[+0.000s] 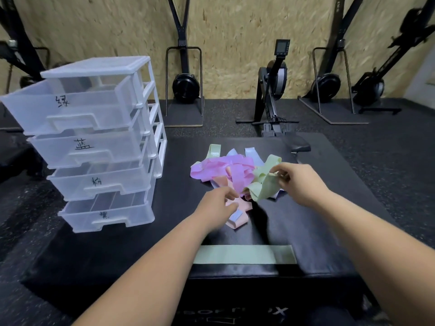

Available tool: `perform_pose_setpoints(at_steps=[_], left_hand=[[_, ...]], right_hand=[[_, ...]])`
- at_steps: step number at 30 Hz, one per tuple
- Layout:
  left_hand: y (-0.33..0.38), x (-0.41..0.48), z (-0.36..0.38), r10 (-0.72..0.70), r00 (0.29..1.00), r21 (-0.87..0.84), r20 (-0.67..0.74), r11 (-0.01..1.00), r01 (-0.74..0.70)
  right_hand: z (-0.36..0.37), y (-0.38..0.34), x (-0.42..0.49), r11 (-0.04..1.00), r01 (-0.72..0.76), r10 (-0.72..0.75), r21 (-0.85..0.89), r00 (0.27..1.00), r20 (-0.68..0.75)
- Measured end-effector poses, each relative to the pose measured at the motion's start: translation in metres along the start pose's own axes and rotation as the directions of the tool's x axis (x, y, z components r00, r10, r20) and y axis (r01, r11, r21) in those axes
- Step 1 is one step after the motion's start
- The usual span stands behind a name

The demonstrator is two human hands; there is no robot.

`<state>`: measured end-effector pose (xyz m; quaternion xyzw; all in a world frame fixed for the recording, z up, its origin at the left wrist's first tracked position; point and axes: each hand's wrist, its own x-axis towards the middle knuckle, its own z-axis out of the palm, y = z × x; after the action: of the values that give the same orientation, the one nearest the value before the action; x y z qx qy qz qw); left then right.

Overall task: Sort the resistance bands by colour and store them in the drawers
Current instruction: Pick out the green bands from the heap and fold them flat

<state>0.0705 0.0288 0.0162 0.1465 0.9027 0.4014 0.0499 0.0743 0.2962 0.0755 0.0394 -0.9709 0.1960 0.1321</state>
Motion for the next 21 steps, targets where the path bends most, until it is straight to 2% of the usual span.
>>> perform_pose_setpoints(at_steps=[4, 9, 12, 17, 21], left_hand=[[0.021, 0.012, -0.011, -0.034, 0.997, -0.193, -0.071, 0.981, 0.02], [0.034, 0.016, -0.022, -0.038, 0.992, -0.273, -0.118, 0.962, 0.004], [0.043, 0.017, -0.027, -0.001, 0.99, -0.279, -0.141, 0.959, -0.038], [0.063, 0.016, -0.037, 0.084, 0.983, -0.268, -0.166, 0.955, -0.127], [0.063, 0.016, -0.04, 0.048, 0.976, -0.321, -0.211, 0.94, -0.116]], right_hand=[[-0.023, -0.005, 0.013, 0.993, -0.003, 0.012, 0.12, 0.997, -0.075], [-0.041, -0.017, 0.021, 0.923, -0.021, 0.049, 0.385, 0.997, -0.062], [-0.043, -0.03, 0.021, 0.884, -0.001, 0.035, 0.468, 0.997, -0.064], [-0.04, -0.06, 0.019, 0.874, 0.057, -0.051, 0.483, 0.998, -0.026], [-0.035, -0.078, 0.017, 0.901, 0.113, -0.122, 0.419, 0.993, -0.006]])
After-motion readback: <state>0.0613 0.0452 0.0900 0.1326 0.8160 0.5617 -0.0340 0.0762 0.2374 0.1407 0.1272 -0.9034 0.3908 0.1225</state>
